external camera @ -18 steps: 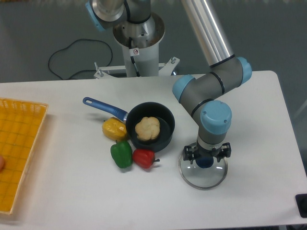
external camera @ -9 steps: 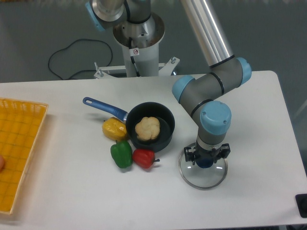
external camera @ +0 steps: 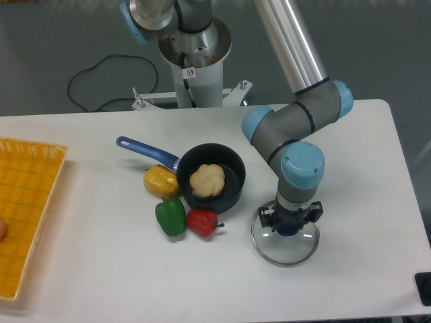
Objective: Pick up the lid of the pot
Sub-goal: 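Close the gripper on the blue knob of the glass lid, then lift the glass lid by its knob up off the table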
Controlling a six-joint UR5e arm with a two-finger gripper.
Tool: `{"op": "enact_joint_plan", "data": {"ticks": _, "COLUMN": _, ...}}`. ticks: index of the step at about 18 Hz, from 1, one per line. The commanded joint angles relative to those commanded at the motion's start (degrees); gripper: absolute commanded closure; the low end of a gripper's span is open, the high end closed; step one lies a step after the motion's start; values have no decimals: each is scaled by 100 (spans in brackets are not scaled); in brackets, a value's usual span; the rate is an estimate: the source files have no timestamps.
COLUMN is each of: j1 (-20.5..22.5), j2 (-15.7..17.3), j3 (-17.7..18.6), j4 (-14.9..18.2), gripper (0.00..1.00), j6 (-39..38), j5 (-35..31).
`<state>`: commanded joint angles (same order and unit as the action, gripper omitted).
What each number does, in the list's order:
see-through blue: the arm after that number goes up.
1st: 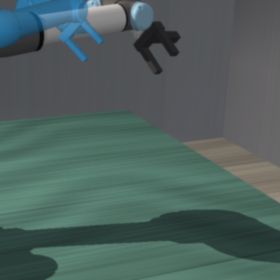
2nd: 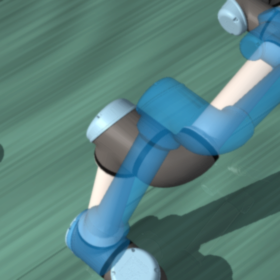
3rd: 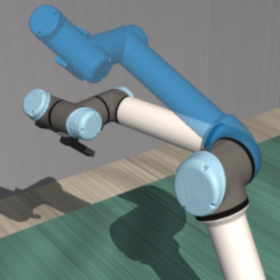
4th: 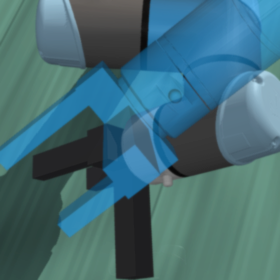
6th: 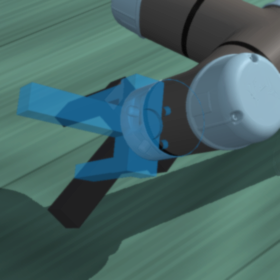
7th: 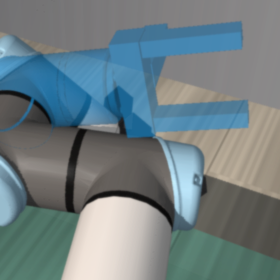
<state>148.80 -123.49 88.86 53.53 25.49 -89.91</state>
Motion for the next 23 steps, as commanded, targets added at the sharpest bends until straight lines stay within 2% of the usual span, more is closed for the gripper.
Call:
{"op": "enact_joint_plan", "data": {"ticks": 4, "j1": 0, "j2": 62, "j3": 0, "j4": 9, "gripper": 45, "j6": -9, "j5": -18}}
{"op": "enact_joint_plan", "data": {"ticks": 12, "j1": 35, "j2": 413, "j3": -44, "j4": 88, "gripper": 45, "j6": 44, "j5": 0}}
{"op": "enact_joint_plan", "data": {"ticks": 18, "j1": 79, "j2": 703, "j3": -97, "j4": 439, "gripper": 45, "j6": 123, "j5": -35}}
{"op": "enact_joint_plan", "data": {"ticks": 23, "j1": 176, "j2": 888, "j3": -184, "j4": 957, "gripper": 45, "j6": 324, "j5": -26}}
